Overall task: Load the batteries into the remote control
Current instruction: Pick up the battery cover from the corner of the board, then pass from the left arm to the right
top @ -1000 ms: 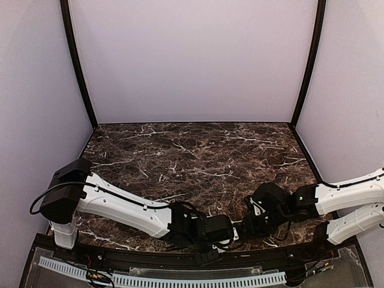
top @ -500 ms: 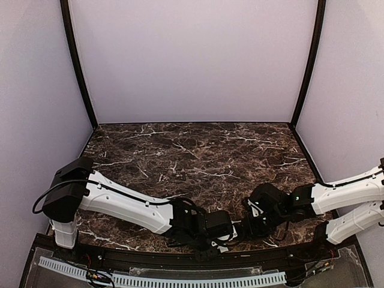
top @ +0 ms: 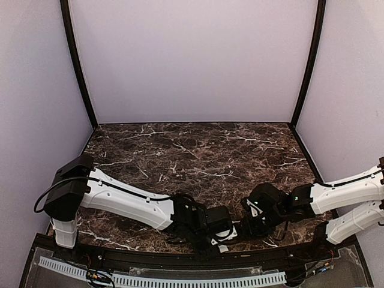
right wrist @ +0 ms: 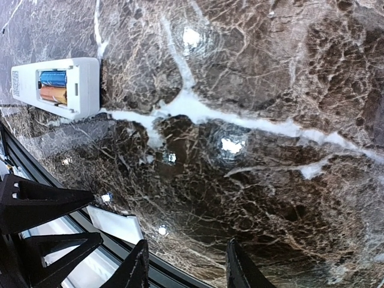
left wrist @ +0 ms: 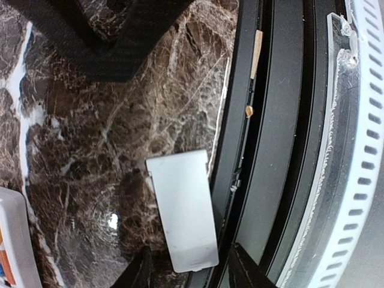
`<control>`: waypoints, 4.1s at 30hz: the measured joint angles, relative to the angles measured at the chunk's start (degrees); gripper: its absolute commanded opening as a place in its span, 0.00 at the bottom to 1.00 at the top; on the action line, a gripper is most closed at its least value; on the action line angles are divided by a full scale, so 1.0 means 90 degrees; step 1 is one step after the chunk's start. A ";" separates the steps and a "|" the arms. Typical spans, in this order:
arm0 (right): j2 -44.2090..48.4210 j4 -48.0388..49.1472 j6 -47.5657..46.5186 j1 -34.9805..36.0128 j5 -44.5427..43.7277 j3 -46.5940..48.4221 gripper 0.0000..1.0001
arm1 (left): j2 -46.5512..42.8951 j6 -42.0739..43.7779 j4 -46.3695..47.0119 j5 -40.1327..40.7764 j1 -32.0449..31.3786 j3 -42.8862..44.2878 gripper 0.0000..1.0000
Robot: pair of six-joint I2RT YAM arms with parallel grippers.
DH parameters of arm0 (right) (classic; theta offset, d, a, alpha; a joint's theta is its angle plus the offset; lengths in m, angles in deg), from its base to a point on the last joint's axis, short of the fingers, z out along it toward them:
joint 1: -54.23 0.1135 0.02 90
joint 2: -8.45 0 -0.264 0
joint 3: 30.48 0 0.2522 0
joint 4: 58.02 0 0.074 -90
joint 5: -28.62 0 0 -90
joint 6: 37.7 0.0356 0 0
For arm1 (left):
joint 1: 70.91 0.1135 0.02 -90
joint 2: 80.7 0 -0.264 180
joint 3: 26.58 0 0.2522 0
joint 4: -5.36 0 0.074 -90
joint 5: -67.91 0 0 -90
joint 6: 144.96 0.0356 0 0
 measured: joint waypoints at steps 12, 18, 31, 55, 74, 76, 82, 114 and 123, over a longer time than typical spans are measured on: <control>-0.0002 -0.0022 -0.0019 0.0000 -0.0012 0.0034 0.41 | 0.0194 0.0024 -0.0233 -0.0216 0.0070 0.0323 0.31; 0.0000 -0.0049 -0.0024 -0.0007 -0.0012 0.0034 0.41 | 0.0228 0.0027 -0.0374 -0.0255 0.0070 0.0403 0.29; 0.0168 -0.0070 0.0002 -0.0007 -0.0032 0.0034 0.42 | 0.0199 0.0019 -0.0345 -0.0257 0.0078 0.0323 0.18; -0.0318 0.2200 -0.0474 -0.0007 0.1360 -0.0731 0.39 | -0.0321 0.0058 0.0427 -0.0493 0.0049 -0.0563 0.00; 0.2433 0.1698 -0.2523 -0.0097 0.0971 -0.0413 0.43 | -0.2025 0.0325 0.0294 -0.0481 0.0342 -0.1190 0.00; 0.2968 0.1727 -0.2941 -0.0097 0.0911 -0.0403 0.47 | -0.2489 0.0379 0.0296 -0.0529 0.0410 -0.1195 0.00; 0.3910 0.2050 -0.4694 -0.0097 0.1299 -0.0391 0.51 | -0.3140 0.0670 0.0163 -0.0682 0.0510 -0.1183 0.00; 0.0886 0.2722 -0.6402 0.0163 0.2630 0.0670 0.25 | -0.3483 0.1158 -0.0636 -0.0818 0.0758 -0.0918 0.00; 0.0491 0.2878 -0.6251 0.0177 0.2676 0.0670 0.18 | -0.3483 0.1158 -0.0636 -0.0862 0.0760 -0.0918 0.00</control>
